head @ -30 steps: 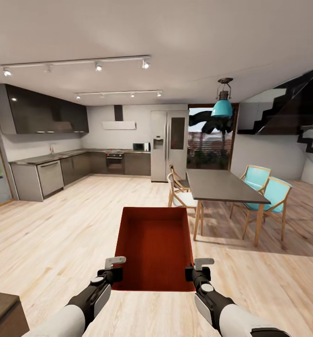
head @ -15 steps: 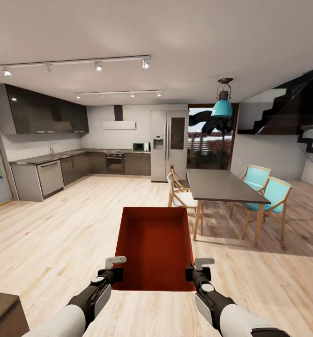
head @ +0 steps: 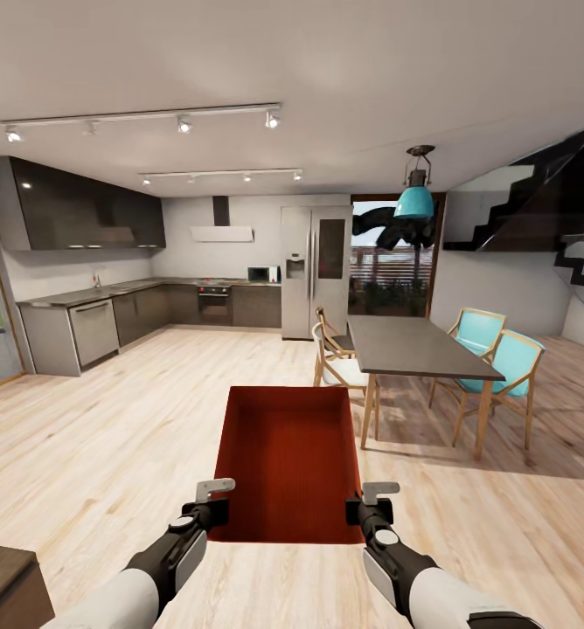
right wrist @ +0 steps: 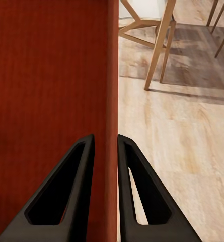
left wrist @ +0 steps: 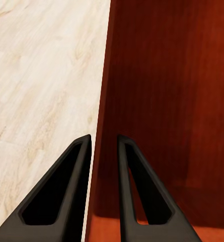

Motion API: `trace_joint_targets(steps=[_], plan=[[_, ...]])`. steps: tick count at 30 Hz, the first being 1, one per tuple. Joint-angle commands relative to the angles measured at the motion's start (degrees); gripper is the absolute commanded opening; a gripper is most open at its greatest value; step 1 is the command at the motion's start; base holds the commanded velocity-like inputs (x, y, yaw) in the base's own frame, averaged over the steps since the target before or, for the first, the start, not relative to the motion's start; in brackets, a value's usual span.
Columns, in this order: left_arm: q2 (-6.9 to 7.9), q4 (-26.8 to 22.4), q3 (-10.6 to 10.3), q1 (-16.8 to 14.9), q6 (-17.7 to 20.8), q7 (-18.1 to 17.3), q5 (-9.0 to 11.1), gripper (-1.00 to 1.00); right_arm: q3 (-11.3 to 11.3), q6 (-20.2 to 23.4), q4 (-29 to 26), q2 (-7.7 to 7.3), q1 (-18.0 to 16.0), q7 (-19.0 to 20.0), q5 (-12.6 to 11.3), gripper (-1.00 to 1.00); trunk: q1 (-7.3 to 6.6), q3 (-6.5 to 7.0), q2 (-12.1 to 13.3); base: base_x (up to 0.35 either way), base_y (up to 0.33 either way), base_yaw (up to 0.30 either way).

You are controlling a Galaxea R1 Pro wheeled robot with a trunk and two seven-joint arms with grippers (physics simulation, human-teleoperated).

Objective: Move the two storage containers from the living room to the garage. In the garage, place one container on the floor and stack the other container on top of it (either order is fine).

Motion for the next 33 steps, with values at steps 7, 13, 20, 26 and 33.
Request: trace_joint_targets(steps=[7,13,20,26,33], plan=[[0.22,-0.1,0.0,0.0,0.1,1.8,-0.1,-1.00,-3.9,0.3,-0.8,0.14,-0.1,0.3,-1.5,-1.00,0.01,-0.09,-0.1,0.000,0.000,0.000],[0.21,-0.1,0.0,0.0,0.1,1.8,-0.1,-1.00,-3.9,0.2,-0.5,0.21,-0.1,0.3,-1.5,-1.00,0.01,-0.09,-0.1,0.000,0.000,-0.158],[0.26,-0.1,0.0,0.0,0.1,1.8,-0.1,-1.00,-3.9,0.2,-0.4,0.22,-0.1,0.3,-1.6,-1.00,0.01,-0.09,-0.1,0.000,0.000,-0.285],[0.18,0.0,0.1,0.0,0.1,1.8,-0.1,-1.00,-3.9,0.2,-0.4,0.15,-0.1,0.3,-1.7,-1.00,0.01,-0.09,-0.1,0.000,0.000,-0.291],[0.18,-0.1,0.0,0.0,0.1,1.8,-0.1,-1.00,-4.0,0.2,-0.3,0.13,-0.1,0.3,-1.8,-1.00,0.01,-0.09,-0.1,0.055,0.000,-0.291]])
